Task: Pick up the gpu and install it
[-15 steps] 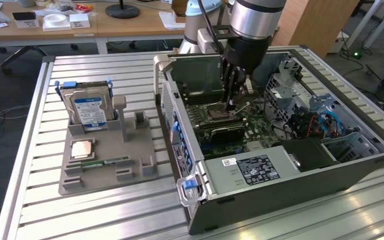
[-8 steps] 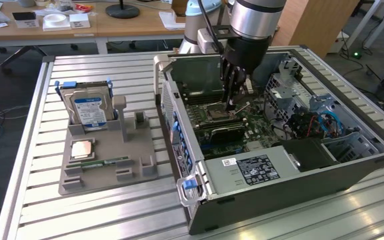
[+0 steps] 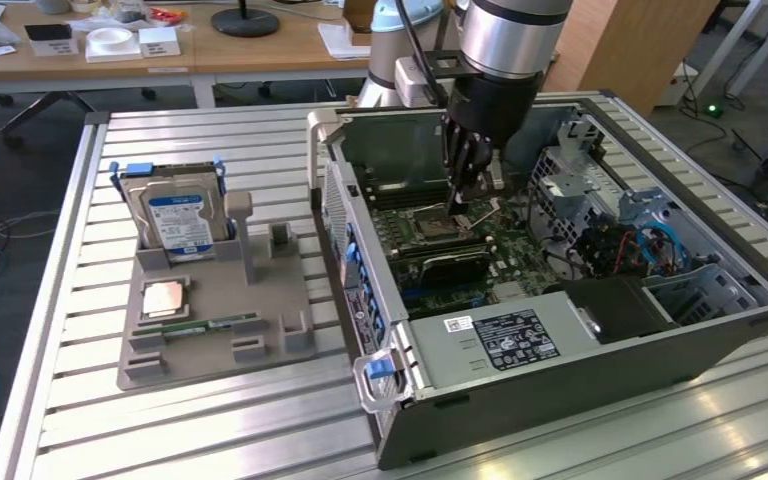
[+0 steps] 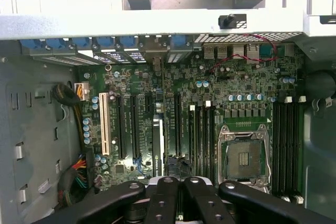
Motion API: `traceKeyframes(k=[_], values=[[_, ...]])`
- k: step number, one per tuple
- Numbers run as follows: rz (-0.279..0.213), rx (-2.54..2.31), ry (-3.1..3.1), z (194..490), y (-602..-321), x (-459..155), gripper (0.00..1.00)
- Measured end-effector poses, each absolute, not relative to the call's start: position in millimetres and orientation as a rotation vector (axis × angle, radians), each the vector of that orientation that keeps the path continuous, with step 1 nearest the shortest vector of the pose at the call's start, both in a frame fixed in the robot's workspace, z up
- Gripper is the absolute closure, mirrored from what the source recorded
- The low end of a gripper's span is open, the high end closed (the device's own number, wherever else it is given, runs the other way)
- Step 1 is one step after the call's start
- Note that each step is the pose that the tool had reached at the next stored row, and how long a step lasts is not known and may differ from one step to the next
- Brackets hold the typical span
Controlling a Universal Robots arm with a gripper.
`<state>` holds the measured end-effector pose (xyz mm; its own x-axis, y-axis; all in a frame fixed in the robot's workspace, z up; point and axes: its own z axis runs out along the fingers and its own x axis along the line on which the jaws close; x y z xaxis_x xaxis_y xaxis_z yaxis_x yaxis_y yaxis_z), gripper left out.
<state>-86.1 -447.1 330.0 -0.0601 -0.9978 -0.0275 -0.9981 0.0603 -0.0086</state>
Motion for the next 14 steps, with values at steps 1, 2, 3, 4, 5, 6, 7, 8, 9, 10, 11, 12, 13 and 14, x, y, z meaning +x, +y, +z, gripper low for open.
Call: traceKeyframes(k=[1, 2, 3, 4, 5, 6, 7, 8, 9, 10, 11, 12, 13, 14], values=[[0.020, -2.136, 2.268, 330.0, -447.1, -86.1, 0.86], [0.020, -2.136, 2.268, 330.0, -447.1, -86.1, 0.89], [0.020, -2.136, 2.268, 330.0, -447.1, -86.1, 0.89], [0.020, -2.136, 2.268, 330.0, -447.1, -86.1, 0.89], [0.020, -2.136, 2.268, 330.0, -447.1, -86.1, 0.89], [0.020, -2.136, 2.268, 330.0, -447.1, -86.1, 0.89], [0.020, -2.136, 2.268, 330.0, -447.1, -86.1, 0.89], [0.020, -2.136, 2.268, 330.0, -447.1, -86.1, 0.89], [0.020, -2.136, 2.268, 330.0, -447.1, -86.1, 0.89], [0.020, -2.136, 2.268, 330.0, -447.1, -86.1, 0.89], [0.020, -2.136, 2.268, 329.9, -447.1, -86.1, 0.89], [0.020, -2.136, 2.268, 329.5, -447.1, -86.1, 0.89], [0.020, -2.136, 2.268, 329.2, -447.1, -86.1, 0.89], [0.020, -2.136, 2.268, 329.1, -447.1, -86.1, 0.89]])
